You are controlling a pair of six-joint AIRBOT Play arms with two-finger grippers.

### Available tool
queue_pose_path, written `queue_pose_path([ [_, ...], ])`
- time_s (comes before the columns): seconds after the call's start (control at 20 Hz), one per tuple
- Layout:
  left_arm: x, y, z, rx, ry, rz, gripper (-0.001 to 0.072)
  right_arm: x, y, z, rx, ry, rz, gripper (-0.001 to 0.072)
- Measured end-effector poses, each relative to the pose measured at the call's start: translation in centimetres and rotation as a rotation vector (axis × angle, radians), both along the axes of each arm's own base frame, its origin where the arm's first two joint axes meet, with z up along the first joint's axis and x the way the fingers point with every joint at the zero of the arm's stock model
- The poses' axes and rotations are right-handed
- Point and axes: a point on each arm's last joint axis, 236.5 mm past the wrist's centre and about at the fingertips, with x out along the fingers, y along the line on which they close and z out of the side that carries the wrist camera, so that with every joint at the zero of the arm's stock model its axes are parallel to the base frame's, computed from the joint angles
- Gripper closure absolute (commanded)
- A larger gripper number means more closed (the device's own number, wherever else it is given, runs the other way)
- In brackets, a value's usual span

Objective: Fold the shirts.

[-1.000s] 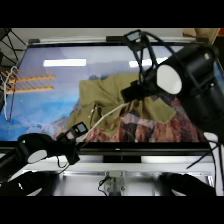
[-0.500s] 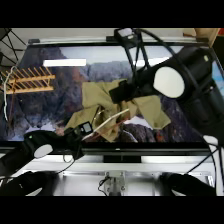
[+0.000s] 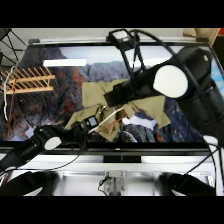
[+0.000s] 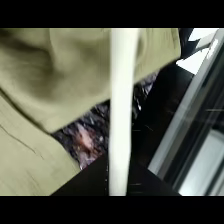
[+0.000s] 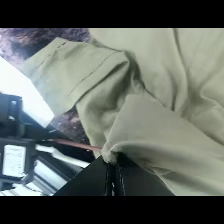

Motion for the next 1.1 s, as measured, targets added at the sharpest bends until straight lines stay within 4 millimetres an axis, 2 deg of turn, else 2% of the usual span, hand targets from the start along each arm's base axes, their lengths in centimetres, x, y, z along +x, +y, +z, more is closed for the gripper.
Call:
queue_pose_path([
  [0.25, 0.9, -0.9, -1.4, 0.011, 0.012, -0.005, 0.0667, -0.9, 0.6, -0.5, 0.01, 0.046, 0.024, 0.0641],
  [0.3, 1.0, -1.0, -1.5, 0.01, 0.011, -0.004, 0.0667, -1.0, 0.6, -0.6, 0.01, 0.054, 0.02, 0.0503],
  [0.35, 1.2, -1.1, -1.5, 0.01, 0.008, -0.005, 0.0667, -1.1, 0.5, -0.7, 0.007, 0.061, 0.013, 0.0142],
  [0.4, 1.2, -1.1, -1.6, 0.01, 0.008, -0.005, 0.0667, -1.0, 0.3, -0.8, 0.001, 0.066, 0.001, 0.005],
  [0.5, 1.2, -1.2, -1.6, 0.01, 0.01, -0.004, 0.0667, -0.6, -0.4, -0.9, -0.018, 0.058, -0.031, 0.005],
  [0.6, 1.2, -1.2, -1.7, 0.012, 0.013, -0.005, 0.0667, 0.5, -2.0, 0.1, -0.031, 0.021, -0.092, 0.0051],
  [0.7, 1.0, -1.1, -1.8, 0.016, 0.019, -0.007, 0.0666, 2.1, -4.9, 2.0, -0.025, -0.026, -0.185, 0.0052],
  [0.75, 1.0, -1.1, -1.8, 0.018, 0.02, -0.009, 0.0666, 3.2, -7.0, 3.1, -0.018, -0.051, -0.25, 0.0054],
  [0.85, 1.0, -1.0, -1.8, 0.019, 0.022, -0.01, 0.0666, 5.3, -12.8, 4.4, -0.026, -0.072, -0.406, 0.0144],
  [0.95, 0.8, -0.9, -1.9, 0.027, 0.025, -0.02, 0.0666, 6.6, -19.5, 4.0, -0.106, -0.053, -0.516, 0.0144],
  [1.0, 0.6, -0.8, -2.0, 0.034, 0.029, -0.027, 0.0665, 6.6, -22.6, 3.1, -0.182, -0.028, -0.516, 0.0143],
  [1.05, 0.5, -0.7, -2.1, 0.041, 0.035, -0.033, 0.0666, 6.4, -24.7, 2.3, -0.252, -0.003, -0.466, 0.0144],
  [1.1, 0.3, -0.6, -2.2, 0.05, 0.04, -0.04, 0.0665, 6.7, -25.6, 1.7, -0.291, -0.005, -0.364, 0.0144],
])
